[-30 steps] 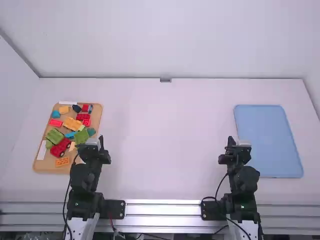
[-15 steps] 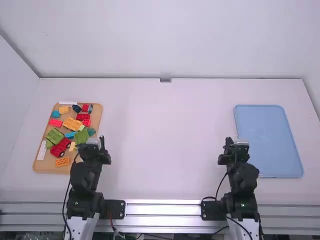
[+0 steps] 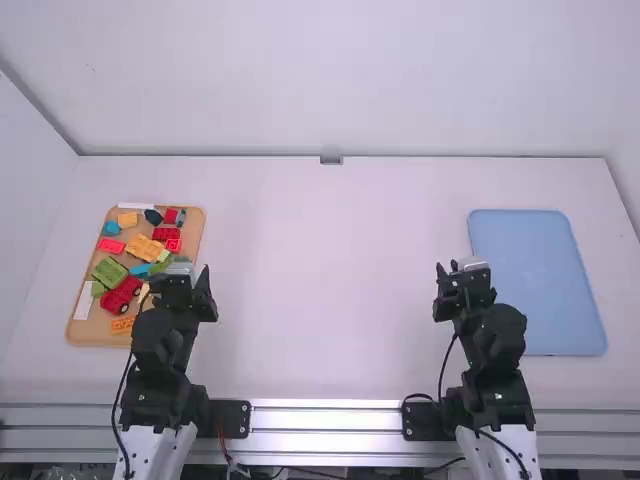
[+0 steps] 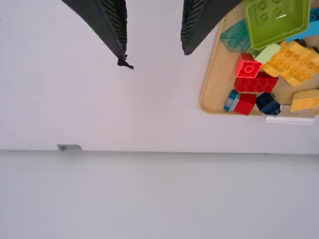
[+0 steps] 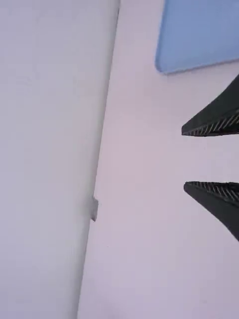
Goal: Assemble lego blocks to make yellow taxi
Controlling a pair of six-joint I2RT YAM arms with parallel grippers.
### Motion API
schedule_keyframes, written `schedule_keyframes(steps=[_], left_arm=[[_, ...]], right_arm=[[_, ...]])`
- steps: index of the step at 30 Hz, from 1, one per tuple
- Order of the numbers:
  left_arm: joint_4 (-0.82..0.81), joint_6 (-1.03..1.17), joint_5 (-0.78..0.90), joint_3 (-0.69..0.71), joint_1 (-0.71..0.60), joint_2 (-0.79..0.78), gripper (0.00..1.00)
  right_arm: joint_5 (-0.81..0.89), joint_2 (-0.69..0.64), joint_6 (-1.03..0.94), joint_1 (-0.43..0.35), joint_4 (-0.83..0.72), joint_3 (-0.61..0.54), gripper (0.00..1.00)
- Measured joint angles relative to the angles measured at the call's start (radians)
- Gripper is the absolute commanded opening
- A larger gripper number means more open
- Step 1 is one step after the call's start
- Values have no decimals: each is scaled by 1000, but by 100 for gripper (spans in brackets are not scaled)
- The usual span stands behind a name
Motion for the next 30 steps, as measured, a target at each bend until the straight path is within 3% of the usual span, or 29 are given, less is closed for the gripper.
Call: schedule_keyframes(steps=[14, 24, 30], left_arm=[[-153, -161, -140, 261, 12, 296, 60], [-307, -234, -130, 551, 168, 610, 80], [-362, -314, -108, 658, 281, 746, 88]], right_arm=[[-245, 432, -207, 117, -32, 300, 54], [-434, 766, -372, 259, -168, 621, 73], [-587, 993, -470, 335, -214, 794, 82]])
